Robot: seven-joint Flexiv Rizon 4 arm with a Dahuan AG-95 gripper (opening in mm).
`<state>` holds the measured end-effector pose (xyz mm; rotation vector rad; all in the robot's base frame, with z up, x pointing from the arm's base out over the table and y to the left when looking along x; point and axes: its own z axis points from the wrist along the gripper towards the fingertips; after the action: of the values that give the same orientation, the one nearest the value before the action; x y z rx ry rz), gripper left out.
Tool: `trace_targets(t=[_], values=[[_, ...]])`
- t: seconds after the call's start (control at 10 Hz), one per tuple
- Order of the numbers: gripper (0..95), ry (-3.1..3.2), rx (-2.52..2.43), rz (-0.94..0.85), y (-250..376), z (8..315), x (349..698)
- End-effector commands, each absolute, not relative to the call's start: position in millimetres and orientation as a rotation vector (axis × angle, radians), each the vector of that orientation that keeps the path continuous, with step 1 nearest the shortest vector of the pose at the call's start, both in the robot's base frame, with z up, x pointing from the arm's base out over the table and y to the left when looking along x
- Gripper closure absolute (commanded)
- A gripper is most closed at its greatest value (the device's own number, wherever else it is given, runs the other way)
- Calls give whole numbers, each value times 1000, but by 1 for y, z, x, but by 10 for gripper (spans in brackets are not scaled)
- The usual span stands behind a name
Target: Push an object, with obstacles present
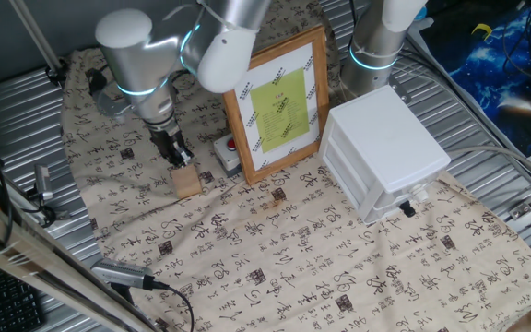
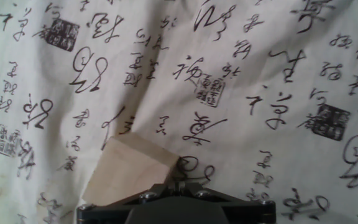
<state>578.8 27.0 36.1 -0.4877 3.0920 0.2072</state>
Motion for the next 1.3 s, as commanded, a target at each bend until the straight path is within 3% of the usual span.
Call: trace_targets(t=[0.1,0.4,0.6,0.9,1.3], values=[[950,3094,-468,207,46,36,583],[950,3098,-441,201,66,37,587],[950,3119,-478,61,75,53,588],[950,3122,-366,224,95,68,595],[950,3128,-380,210,112,68,601]])
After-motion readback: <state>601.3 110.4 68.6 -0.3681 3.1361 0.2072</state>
